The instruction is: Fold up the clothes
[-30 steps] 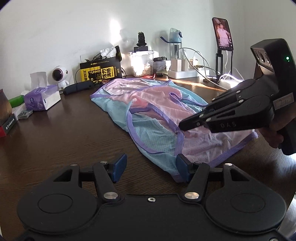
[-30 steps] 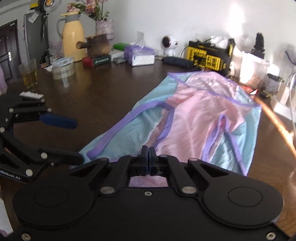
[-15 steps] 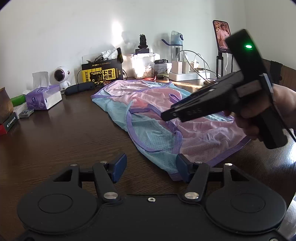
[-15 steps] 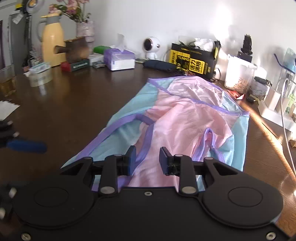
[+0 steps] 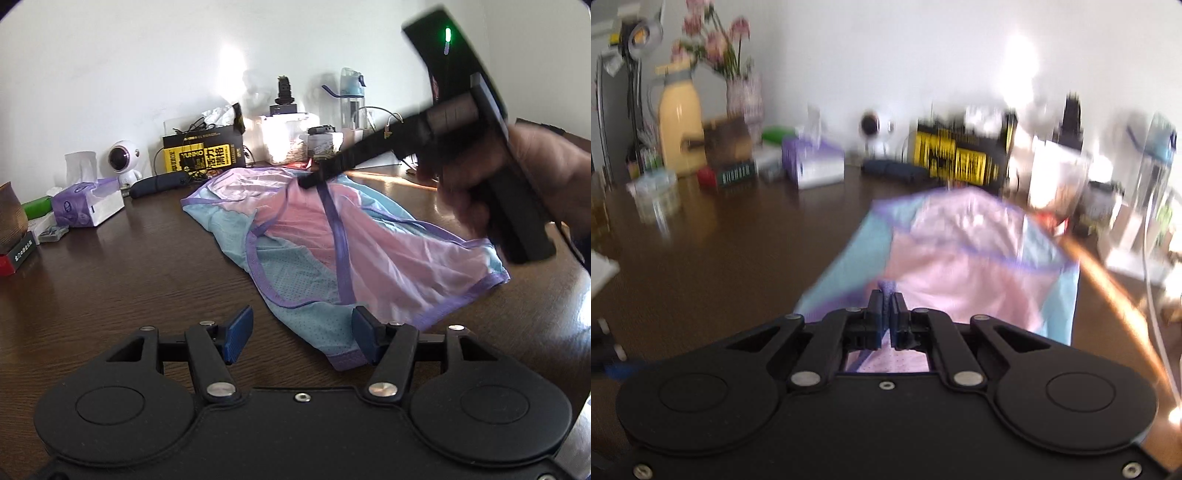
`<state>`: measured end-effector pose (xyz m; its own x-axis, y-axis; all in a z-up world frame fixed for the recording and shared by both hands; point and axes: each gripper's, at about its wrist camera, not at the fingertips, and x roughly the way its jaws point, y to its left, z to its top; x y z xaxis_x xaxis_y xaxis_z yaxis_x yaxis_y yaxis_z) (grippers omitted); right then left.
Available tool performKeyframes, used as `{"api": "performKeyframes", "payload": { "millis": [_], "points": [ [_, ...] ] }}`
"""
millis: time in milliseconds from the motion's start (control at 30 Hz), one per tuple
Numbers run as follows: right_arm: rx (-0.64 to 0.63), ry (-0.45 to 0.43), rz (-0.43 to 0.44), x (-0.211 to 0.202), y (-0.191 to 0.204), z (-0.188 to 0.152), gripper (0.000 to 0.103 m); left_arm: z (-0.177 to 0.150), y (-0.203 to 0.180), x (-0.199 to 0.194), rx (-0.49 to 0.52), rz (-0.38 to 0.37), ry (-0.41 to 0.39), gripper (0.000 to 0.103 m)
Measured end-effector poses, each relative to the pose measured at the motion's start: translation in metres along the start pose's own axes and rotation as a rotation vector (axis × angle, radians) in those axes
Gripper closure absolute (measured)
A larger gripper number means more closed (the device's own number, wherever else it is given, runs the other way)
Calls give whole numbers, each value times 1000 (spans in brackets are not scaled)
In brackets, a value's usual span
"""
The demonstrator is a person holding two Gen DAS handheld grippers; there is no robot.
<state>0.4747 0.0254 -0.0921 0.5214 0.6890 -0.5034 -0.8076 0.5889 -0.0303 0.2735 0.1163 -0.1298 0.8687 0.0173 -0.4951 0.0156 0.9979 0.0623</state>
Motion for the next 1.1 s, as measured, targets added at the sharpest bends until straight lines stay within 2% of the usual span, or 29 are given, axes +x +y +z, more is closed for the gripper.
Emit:
{"api": "performKeyframes", "payload": {
  "millis": [100,300,367,400,433,467,533,667,733,767,867,1000,1033,1100],
  "points": [
    [-27,24,7,24,0,12,97,1,2,-2,-24,12,-8,45],
    [28,117,-42,79,-15,5,94,3,0,-7,-38,42,-15,43],
    [35,125,-47,73,-21,4,72,5,-3,-6,-17,44,-22,43],
    [30,112,-48,64,-24,4,68,6,-4,-6,-10,44,-26,43],
    [20,92,-50,51,-28,4,60,8,-7,-5,8,34,-35,43],
    [-2,59,-60,31,-34,2,46,9,-11,-5,37,13,-39,43],
    [-43,19,-79,-7,-40,-8,41,10,-18,-2,97,-17,-38,43],
    [-116,-14,-76,-79,-32,-52,41,8,-28,13,182,-30,10,45],
    [-169,4,-97,-101,-18,-79,43,8,-30,19,195,-23,34,53],
    [-194,17,-108,-110,-11,-90,47,8,-29,22,204,-17,49,57],
    [-242,56,-115,-119,4,-112,61,6,-27,26,212,-11,67,59],
    [-254,88,-113,-109,14,-118,63,7,-26,28,216,11,77,63],
    [-259,87,-114,-108,15,-119,67,7,-25,29,216,17,79,71],
    [-266,85,-120,-106,16,-121,82,8,-22,33,193,24,82,82]
  ]
}}
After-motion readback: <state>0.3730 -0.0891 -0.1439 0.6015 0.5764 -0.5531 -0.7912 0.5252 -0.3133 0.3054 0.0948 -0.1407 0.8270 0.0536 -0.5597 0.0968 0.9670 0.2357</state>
